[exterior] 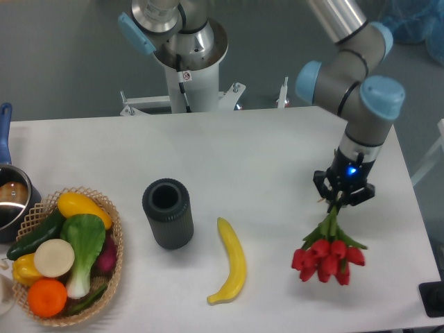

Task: Pick up the flowers from the table
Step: 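Lift the grasped tulips up off the table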

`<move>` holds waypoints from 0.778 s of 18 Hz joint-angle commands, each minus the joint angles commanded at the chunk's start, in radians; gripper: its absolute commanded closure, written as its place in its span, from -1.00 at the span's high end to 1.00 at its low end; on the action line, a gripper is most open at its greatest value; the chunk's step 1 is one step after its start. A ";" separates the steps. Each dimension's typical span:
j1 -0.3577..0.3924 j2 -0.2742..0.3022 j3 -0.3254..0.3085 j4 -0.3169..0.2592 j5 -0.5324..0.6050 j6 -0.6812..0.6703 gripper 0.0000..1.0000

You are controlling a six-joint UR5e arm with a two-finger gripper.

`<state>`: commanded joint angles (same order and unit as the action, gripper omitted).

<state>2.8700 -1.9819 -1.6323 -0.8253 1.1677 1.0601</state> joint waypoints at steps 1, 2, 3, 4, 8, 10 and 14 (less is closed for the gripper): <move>0.012 0.008 0.006 0.000 -0.052 -0.008 -0.66; 0.034 0.017 0.014 0.000 -0.116 -0.011 -0.64; 0.057 0.026 0.017 0.002 -0.190 -0.011 -0.64; 0.072 0.031 0.017 0.002 -0.265 -0.011 -0.64; 0.132 0.048 0.017 0.002 -0.457 -0.003 -0.64; 0.149 0.055 0.019 0.002 -0.493 -0.005 -0.64; 0.161 0.061 0.019 0.002 -0.499 -0.008 -0.64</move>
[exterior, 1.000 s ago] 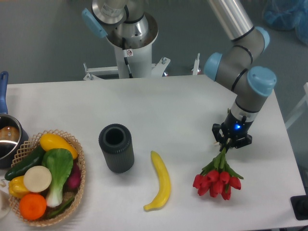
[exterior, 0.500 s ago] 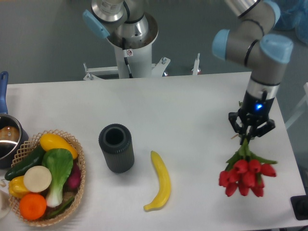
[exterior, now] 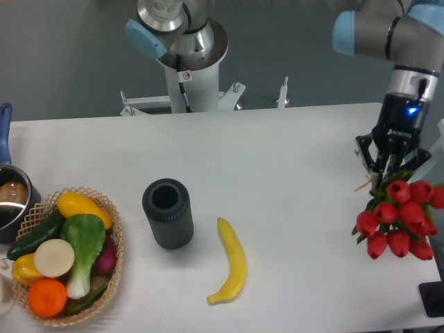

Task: Pick up the flowers from the table
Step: 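Lift the grasped tulips up off the table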

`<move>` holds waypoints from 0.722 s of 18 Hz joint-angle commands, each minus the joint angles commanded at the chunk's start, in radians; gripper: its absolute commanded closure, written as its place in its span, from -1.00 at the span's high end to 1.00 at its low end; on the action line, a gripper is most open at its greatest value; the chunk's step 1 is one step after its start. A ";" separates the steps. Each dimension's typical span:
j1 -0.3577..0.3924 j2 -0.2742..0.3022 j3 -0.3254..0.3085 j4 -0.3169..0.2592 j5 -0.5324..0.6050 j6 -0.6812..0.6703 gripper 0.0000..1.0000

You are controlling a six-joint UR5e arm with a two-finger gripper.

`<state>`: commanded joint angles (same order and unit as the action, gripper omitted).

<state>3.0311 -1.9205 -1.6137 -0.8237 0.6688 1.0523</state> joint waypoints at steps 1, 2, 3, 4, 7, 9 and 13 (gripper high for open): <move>0.006 0.005 -0.002 0.000 -0.002 -0.002 -0.64; 0.009 0.006 -0.002 0.000 -0.002 -0.002 -0.64; 0.011 0.006 -0.002 0.000 -0.002 -0.002 -0.64; 0.011 0.006 0.000 0.000 -0.002 -0.002 -0.64; 0.014 0.009 -0.003 0.000 -0.003 -0.002 -0.64; 0.012 0.009 0.000 0.000 -0.006 -0.003 -0.64; 0.012 0.012 0.000 0.000 -0.005 -0.005 -0.64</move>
